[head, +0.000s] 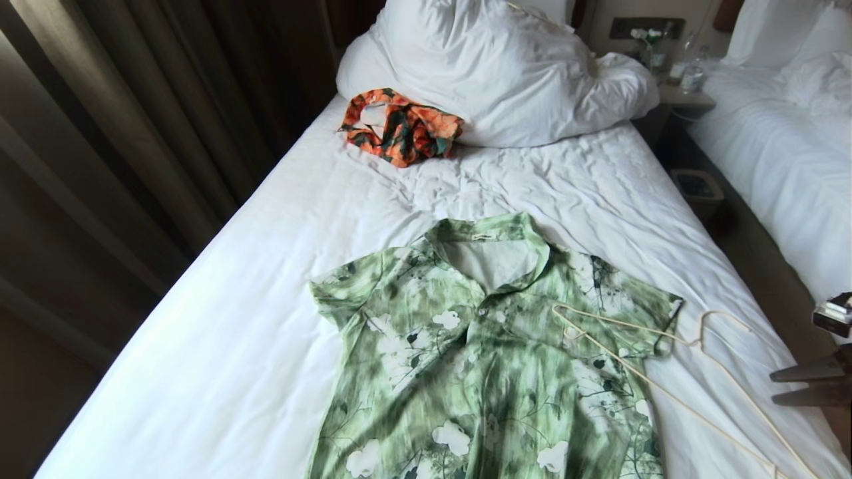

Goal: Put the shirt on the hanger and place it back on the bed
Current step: Lift the shirt and hanger

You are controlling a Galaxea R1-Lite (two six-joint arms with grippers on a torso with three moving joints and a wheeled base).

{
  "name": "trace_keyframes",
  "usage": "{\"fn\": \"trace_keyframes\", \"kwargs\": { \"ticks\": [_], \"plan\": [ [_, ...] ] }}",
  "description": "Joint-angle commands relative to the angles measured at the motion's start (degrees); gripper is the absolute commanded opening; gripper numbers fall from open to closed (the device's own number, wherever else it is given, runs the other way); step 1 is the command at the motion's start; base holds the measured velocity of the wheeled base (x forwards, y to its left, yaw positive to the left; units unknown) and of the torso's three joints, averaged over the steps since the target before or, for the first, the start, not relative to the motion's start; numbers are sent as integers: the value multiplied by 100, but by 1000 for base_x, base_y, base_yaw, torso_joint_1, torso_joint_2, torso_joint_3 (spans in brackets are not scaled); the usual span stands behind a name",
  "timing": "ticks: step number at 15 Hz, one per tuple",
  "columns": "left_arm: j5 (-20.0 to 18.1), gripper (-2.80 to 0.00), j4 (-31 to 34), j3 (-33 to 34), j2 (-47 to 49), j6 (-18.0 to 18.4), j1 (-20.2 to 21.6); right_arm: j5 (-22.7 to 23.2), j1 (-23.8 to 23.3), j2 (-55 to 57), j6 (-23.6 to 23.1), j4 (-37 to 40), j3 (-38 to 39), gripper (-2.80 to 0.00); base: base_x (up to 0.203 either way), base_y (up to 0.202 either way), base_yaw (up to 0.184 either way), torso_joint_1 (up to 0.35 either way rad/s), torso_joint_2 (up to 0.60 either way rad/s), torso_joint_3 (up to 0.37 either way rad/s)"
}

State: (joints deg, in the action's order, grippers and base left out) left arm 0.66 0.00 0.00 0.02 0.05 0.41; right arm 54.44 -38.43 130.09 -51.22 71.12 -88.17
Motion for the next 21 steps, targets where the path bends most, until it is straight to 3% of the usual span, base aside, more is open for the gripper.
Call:
{"fn": "trace_keyframes", "kwargs": {
  "ticks": [1,8,14,21],
  "plan": [
    [4,-280,0,9,-11,-4,2,142,188,98,-29,-19,20,0,0,0,0,0,0,0],
    [4,-280,0,9,-11,-4,2,364,663,136,-10,-144,201,0,0,0,0,0,0,0],
    [4,-280,0,9,-11,4,2,365,1089,-46,433,-1638,989,0,0,0,0,0,0,0],
    [4,-280,0,9,-11,-4,2,670,1470,-182,603,-1850,1259,0,0,0,0,0,0,0]
  ]
}}
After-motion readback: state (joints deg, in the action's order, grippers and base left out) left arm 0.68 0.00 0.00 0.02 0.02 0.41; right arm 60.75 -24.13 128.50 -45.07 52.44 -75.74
